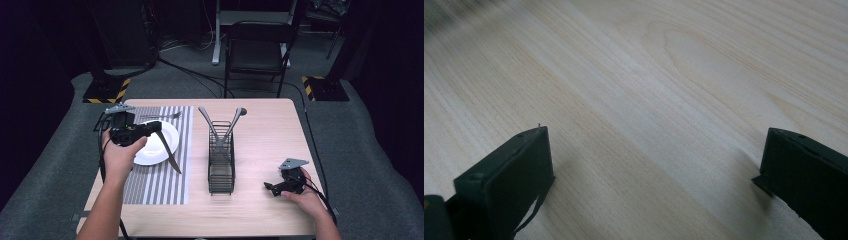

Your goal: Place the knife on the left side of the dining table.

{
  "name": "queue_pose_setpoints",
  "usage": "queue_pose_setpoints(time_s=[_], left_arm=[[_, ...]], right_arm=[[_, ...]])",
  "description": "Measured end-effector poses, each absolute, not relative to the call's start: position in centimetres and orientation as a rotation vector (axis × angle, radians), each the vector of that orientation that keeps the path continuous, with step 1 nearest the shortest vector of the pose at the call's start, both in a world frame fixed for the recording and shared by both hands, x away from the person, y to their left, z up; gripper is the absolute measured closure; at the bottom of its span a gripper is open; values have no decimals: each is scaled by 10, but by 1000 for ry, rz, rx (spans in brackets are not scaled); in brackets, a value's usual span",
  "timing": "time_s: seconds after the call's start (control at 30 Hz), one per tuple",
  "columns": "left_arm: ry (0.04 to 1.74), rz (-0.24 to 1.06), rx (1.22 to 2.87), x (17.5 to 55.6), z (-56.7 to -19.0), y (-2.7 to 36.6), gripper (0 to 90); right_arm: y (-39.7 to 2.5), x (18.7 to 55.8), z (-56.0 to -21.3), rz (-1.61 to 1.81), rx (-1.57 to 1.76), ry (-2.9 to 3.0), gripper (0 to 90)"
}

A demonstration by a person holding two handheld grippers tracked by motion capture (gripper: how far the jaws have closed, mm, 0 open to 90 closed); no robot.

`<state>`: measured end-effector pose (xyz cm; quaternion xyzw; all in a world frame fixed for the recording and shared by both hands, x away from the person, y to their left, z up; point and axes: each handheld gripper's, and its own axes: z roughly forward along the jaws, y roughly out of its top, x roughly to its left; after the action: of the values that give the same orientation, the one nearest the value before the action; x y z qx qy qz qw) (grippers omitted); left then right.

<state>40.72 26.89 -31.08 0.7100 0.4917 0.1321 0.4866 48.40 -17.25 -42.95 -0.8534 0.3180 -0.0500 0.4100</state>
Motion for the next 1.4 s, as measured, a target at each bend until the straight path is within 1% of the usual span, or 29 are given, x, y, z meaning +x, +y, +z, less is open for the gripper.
queue_pose_setpoints(time_s=[0.23,0.9,1.1,1.4], left_arm=[[1226,302,1718,410,-325,270,838],[1262,310,1715,418,-337,268,838],[1281,333,1687,415,-341,277,836],[1377,402,1620,407,-354,303,824]], right_arm=[[-173,484,-430,-126,-2145,805,0],[-172,484,-430,-126,-2149,801,0],[-172,484,-430,-126,-2150,800,0],[-173,484,-430,-127,-2144,808,0]])
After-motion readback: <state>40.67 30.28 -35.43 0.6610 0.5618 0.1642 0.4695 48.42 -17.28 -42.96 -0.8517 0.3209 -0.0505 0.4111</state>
